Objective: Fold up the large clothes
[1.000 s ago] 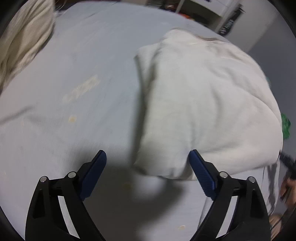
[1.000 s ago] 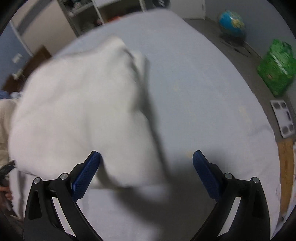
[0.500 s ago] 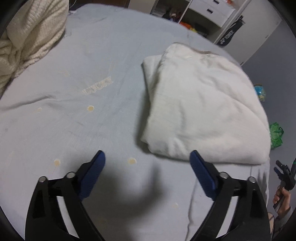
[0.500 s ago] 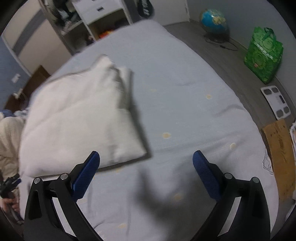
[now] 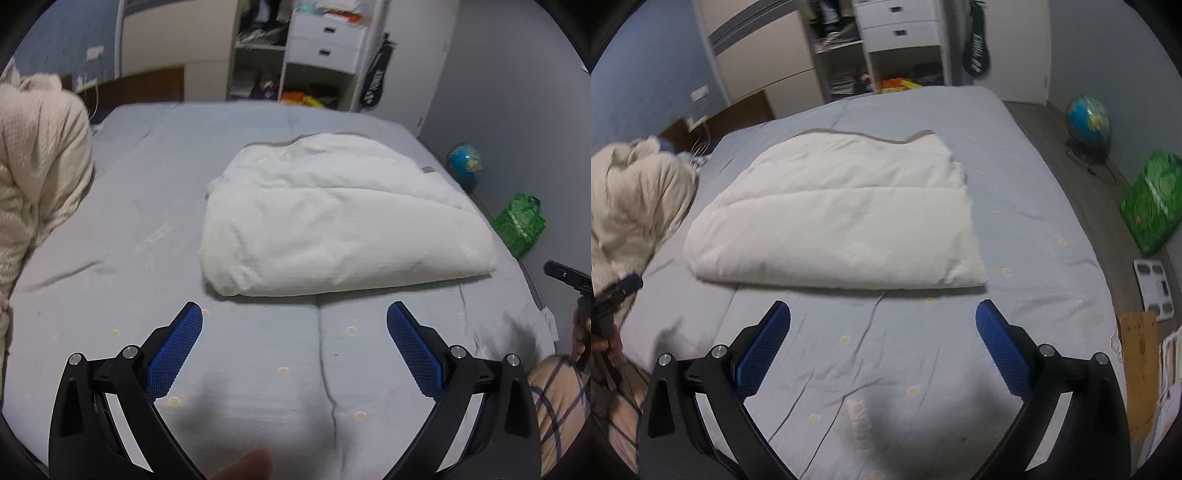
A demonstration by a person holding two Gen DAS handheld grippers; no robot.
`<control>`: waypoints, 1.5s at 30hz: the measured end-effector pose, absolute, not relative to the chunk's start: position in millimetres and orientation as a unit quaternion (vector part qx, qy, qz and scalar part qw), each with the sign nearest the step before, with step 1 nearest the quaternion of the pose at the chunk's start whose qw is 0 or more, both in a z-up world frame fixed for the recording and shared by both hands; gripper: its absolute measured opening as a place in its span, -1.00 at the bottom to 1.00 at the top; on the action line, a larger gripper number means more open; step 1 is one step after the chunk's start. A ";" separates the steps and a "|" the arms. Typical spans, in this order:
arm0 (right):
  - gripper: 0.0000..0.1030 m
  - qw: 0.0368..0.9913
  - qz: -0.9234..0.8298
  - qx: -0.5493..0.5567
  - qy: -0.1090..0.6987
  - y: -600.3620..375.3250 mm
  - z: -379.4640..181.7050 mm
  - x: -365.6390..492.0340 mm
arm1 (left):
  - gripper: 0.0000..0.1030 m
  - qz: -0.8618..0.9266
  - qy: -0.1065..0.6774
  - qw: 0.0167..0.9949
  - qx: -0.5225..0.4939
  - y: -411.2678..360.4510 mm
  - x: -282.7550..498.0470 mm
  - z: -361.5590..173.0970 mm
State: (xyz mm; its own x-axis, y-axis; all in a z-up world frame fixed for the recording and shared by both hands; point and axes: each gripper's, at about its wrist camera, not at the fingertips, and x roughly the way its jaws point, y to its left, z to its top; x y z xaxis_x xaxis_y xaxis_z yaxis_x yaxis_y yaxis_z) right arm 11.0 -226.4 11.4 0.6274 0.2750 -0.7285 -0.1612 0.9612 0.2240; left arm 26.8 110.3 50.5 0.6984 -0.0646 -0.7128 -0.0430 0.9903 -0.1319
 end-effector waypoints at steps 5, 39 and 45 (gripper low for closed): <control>0.85 0.912 0.128 0.054 0.387 -212.0 17.8 -2.0 | 0.87 -0.005 0.363 0.930 -0.061 98.2 16.9 51.4; 0.85 0.925 0.125 0.046 0.357 -197.8 20.0 -21.1 | 0.87 0.023 0.352 0.934 -0.055 88.1 -3.9 49.2; 0.85 0.925 0.125 0.042 0.356 -196.9 19.8 -21.0 | 0.87 0.022 0.350 0.935 -0.054 88.0 -4.7 50.1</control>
